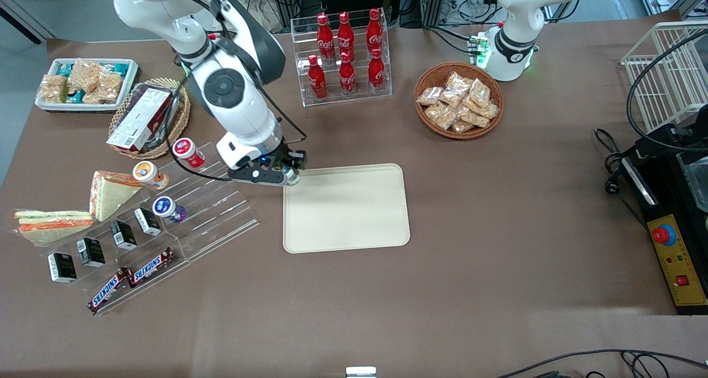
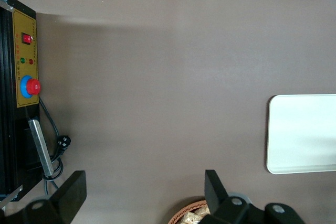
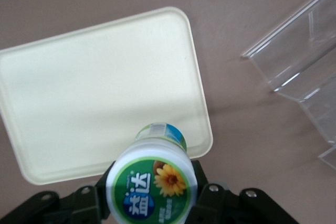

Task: Place green gum on tray
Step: 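Lift the green gum bottle and carry it over the beige tray, then lower the green gum bottle onto the tray and open the right gripper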

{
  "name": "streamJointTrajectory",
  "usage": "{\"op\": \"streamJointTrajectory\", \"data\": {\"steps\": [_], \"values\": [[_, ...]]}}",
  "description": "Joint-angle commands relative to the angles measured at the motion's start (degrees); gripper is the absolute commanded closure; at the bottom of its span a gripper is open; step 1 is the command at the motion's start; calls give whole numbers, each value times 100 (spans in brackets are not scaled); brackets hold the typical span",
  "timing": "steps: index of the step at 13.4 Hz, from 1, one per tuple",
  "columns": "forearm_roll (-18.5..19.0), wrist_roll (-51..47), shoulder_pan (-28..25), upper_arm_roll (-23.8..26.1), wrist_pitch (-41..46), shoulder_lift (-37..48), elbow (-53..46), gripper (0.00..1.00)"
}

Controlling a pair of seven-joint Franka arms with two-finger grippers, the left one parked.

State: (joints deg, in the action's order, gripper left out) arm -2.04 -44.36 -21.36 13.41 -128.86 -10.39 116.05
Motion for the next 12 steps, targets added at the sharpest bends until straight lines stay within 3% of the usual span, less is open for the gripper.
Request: {"op": "streamJointTrajectory", "data": {"steps": [1, 5, 10, 12], "values": [[11, -265, -131, -14, -971, -269, 575, 74], [11, -389, -263, -14, -1966, -753, 945, 74], [168, -486, -263, -31, -2257, -1123, 954, 71], [187, -556, -263, -40, -2258, -1123, 946, 0]]}}
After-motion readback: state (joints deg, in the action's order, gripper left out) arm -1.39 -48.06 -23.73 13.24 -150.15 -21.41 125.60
